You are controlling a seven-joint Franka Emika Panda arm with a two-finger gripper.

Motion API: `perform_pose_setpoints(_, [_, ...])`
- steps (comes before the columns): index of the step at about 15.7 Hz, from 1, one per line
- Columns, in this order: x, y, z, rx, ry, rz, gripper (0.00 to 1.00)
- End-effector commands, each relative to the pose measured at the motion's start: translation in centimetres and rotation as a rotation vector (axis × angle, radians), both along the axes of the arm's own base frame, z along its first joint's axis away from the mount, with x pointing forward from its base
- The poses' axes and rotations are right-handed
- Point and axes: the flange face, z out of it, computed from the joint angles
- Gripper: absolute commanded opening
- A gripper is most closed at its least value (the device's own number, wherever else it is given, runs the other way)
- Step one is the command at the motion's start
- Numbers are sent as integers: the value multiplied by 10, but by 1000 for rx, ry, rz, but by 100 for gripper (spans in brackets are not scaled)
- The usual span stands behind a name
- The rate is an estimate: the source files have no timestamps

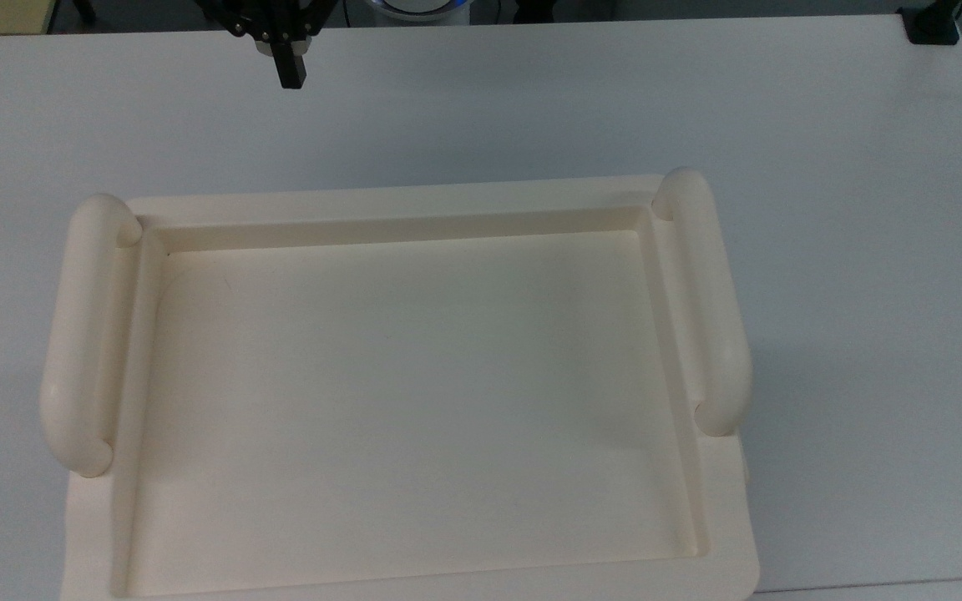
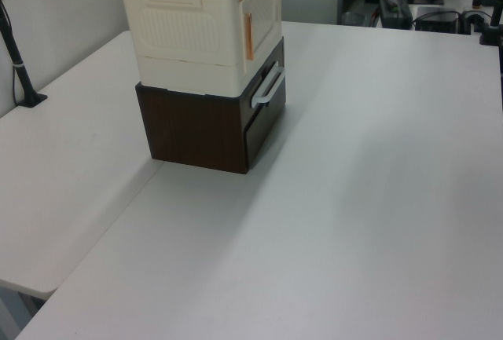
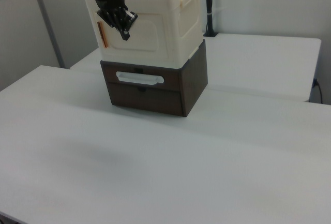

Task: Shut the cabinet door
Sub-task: 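Press the door flat against the cabinet front with the gripper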

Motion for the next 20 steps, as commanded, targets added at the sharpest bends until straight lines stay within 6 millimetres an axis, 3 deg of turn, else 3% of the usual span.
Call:
perform_pose_setpoints(1, [-2,14,-20,-19,41,23,0])
perform_pose_setpoints(7, [2,38,-40,-35,72,59,0])
perform_pose_setpoints(9, [13,53,-48,-28,53,72,0])
perform_pose_setpoints(13, [40,102,-55,-28,-112,125,0])
perform_pose_setpoints(17, [59,128,-62,-31,-248,146,0])
perform_pose_setpoints(20, [66,131,-61,-34,-313,145,0])
